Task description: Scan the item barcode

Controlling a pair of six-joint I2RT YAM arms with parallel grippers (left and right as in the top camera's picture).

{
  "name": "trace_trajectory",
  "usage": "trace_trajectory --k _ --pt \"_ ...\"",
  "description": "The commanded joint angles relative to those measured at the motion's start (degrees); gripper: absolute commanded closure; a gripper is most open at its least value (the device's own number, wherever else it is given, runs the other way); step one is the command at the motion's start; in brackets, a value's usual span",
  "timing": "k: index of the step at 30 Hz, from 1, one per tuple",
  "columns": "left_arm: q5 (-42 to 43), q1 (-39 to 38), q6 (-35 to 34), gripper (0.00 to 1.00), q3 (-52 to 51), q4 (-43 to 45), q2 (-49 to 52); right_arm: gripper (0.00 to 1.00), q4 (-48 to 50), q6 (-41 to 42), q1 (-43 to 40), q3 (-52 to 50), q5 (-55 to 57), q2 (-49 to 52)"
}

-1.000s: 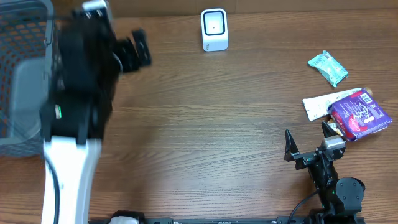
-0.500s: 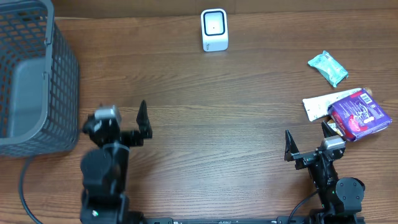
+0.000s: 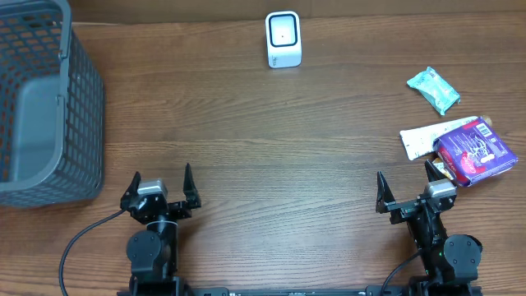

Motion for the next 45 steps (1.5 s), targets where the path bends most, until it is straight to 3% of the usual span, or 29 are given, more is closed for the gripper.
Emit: trace_trajectory --k 1,3,7,45 --pt "-0.87 0.5 2.58 0.0 -0.42 -3.67 -3.65 0.0 0.33 0.28 0.26 -0.59 0.57 -0.57" --pt "-0.74 0.5 2.58 0.0 -0.42 -7.48 -5.84 0.0 0.33 0.28 0.26 -0.59 0.57 -0.57" --pt "-0.44 0.57 2.56 0.01 -0.39 -7.04 -9.88 0.0 0.33 0.31 0.26 -0.59 0.57 -0.57" --pt "-0.35 0.61 2.56 0.0 -0.39 -7.67 -9.4 0.0 0.33 0.31 0.26 -0.59 0.57 -0.57"
